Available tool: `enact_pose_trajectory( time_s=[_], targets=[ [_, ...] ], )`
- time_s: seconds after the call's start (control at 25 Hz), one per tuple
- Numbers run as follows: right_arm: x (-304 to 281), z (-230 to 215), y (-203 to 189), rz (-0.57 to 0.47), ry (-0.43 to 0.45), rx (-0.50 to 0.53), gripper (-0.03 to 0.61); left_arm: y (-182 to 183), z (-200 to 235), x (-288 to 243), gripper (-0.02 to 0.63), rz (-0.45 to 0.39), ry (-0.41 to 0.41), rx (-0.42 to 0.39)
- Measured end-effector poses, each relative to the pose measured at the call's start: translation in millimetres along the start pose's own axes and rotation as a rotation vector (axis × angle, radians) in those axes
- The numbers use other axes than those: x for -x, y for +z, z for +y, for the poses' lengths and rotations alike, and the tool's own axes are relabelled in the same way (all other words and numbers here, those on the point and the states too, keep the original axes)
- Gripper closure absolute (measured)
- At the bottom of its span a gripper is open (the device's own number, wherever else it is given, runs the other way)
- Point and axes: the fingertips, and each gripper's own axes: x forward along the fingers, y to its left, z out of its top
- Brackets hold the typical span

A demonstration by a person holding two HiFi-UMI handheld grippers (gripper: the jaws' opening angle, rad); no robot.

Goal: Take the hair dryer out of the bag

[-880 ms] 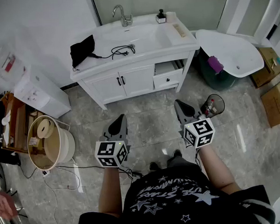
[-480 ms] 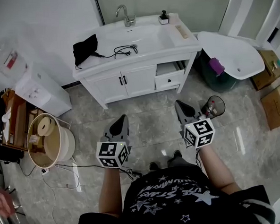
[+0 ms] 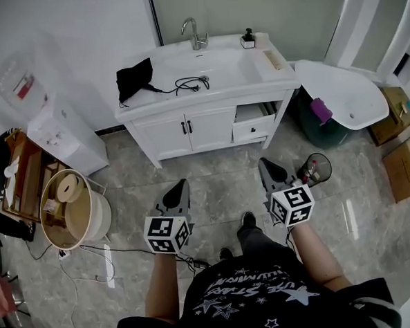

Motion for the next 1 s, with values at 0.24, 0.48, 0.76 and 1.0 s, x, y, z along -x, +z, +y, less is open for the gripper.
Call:
enact_pose_trajectory(
  time_s=[0.24,0.48,0.76,1.0],
  targets=[
    [-27,-14,-10,0.018,0.005,-0.038,0.572,-2,12,-15,0.603,0.017,0.026,0.005],
    [-91,-27,-10,0.027,0.065,-0.047,0.572,6,49,-49,0.603,0.029,0.094,0.001],
    [-178,-66,3,0.035,0.13,-0.044,0.572,23,88,-122,0.603,0.04,0.148,0.007],
    [-250,-102,21,0.061,0.196,-0.028,0.572,41,107,-189,0.603,0.048,0.183,0.034]
  ],
)
